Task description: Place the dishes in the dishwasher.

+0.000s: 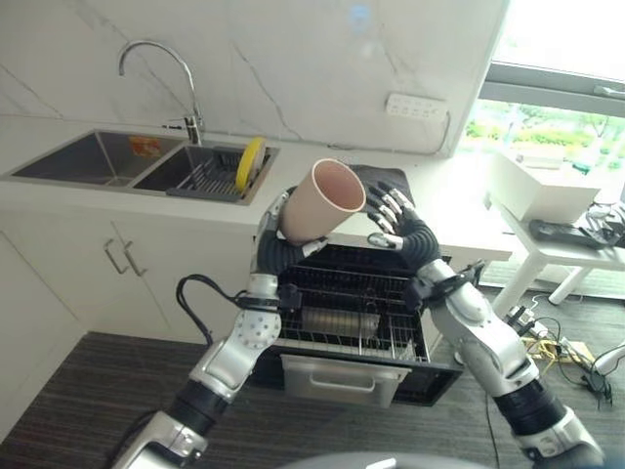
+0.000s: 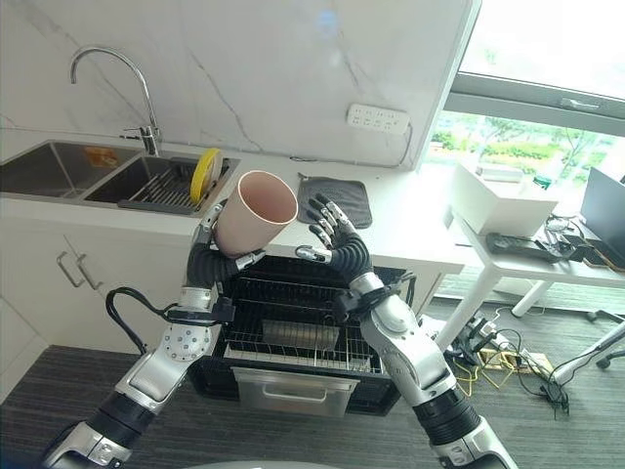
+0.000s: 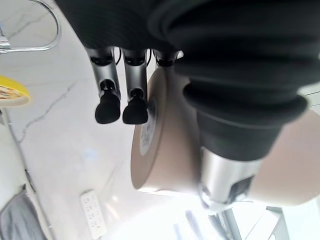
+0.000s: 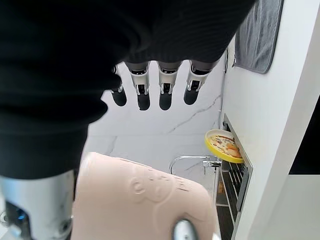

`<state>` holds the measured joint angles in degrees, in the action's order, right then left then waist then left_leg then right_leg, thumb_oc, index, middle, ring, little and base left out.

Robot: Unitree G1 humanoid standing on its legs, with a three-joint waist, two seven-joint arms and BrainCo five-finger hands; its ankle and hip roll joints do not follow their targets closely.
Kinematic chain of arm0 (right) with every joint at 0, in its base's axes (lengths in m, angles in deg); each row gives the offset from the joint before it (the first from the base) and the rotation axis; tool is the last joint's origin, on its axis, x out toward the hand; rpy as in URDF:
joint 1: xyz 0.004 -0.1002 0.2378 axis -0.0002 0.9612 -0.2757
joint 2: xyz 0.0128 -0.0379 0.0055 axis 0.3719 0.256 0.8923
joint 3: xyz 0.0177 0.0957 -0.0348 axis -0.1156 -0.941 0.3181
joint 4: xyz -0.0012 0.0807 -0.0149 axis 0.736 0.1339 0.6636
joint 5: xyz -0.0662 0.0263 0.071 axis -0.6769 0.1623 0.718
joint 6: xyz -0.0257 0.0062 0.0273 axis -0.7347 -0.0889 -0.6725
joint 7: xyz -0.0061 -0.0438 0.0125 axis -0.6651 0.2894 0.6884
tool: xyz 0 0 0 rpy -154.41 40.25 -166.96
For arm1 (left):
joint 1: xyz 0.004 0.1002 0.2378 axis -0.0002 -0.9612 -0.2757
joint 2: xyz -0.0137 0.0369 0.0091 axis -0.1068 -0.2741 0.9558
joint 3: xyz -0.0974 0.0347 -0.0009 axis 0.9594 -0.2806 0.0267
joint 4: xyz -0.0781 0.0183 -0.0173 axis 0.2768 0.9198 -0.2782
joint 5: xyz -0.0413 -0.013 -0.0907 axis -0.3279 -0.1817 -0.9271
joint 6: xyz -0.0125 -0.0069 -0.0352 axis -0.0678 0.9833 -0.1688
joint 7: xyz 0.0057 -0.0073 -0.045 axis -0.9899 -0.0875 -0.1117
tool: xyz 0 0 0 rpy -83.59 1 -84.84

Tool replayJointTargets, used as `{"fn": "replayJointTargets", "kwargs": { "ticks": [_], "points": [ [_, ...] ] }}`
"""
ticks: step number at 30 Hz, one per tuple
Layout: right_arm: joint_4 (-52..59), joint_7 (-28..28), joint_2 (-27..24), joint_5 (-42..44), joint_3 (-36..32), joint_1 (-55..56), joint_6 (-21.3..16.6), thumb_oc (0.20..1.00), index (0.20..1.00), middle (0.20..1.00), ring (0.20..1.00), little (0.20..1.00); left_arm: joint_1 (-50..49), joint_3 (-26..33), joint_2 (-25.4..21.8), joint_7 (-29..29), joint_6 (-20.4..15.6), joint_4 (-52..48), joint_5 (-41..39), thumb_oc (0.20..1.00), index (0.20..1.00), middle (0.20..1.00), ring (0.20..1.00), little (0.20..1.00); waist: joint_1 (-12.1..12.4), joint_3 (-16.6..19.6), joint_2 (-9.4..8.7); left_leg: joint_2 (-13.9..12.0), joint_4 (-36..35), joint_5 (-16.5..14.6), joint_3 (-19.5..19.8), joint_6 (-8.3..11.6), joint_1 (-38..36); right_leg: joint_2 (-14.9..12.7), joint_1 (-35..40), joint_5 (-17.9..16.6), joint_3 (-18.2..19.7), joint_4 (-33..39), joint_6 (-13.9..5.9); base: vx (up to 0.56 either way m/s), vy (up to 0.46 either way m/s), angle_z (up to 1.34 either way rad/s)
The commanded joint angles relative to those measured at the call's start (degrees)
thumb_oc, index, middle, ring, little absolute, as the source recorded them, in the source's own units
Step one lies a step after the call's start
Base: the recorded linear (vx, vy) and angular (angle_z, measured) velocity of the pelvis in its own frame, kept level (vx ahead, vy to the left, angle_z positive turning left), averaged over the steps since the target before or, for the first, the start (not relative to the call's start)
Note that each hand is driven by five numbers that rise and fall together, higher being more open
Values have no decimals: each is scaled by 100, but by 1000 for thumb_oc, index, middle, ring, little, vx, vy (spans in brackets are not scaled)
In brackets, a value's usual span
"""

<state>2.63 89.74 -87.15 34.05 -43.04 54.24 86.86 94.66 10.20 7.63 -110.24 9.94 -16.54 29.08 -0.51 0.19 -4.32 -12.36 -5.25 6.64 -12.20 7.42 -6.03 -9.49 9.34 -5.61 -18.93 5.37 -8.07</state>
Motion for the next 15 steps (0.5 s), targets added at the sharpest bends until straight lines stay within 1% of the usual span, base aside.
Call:
{"fn": "replayJointTargets", "kwargs": {
  "ticks": [1,4,5,7,10,13,15],
  "points": [
    [48,75,166,-90,-183,-913,-279,1000,1000,1000,1000,1000,801,-320,-66,-12,-294,-101,89,200,200,200,200,200,205,-248,193,-17,25,-766,-1,-45,-503,-188,44,186,-114,-37,-162,-2,-1,4],
    [67,88,160,28,-222,-954,-285,1000,1000,1000,1000,1000,820,-289,-68,138,-263,-128,35,200,200,200,200,200,226,-257,174,-8,25,-778,20,-43,-517,-191,62,188,-123,-37,-176,6,-10,6],
    [76,129,193,32,-213,-989,-301,1000,1000,1000,1000,1000,826,-321,-57,241,-164,-160,-52,200,200,200,200,200,238,-262,172,-10,25,-776,24,-47,-519,-190,70,188,-124,-37,-170,18,-24,4],
    [66,186,292,11,-169,-1125,-343,1000,1000,1000,1000,1000,900,-436,-21,280,-142,-80,-31,200,200,200,200,200,248,-262,159,1,25,-790,41,-49,-539,-187,89,197,-126,-37,-165,0,0,0],
    [129,253,362,22,-119,-1342,-264,1000,1000,1000,1000,1000,983,-560,23,313,-43,-61,-17,200,200,200,200,200,257,-251,178,-17,25,-780,25,-38,-540,-188,98,214,-122,-37,-153,10,0,0],
    [137,342,434,59,-95,-1508,-275,1000,1000,1000,1000,1000,1017,-632,49,350,27,23,-59,200,200,200,200,200,278,-249,179,-17,25,-789,40,-37,-539,-190,105,228,-138,-37,-146,11,-3,0],
    [214,377,482,128,-91,-1593,-254,1000,1000,1000,1000,1000,1008,-696,77,359,-1,126,-101,200,200,200,200,200,290,-229,183,-10,25,-786,45,-40,-528,-186,102,239,-124,-37,-137,0,0,0]
  ]
}}
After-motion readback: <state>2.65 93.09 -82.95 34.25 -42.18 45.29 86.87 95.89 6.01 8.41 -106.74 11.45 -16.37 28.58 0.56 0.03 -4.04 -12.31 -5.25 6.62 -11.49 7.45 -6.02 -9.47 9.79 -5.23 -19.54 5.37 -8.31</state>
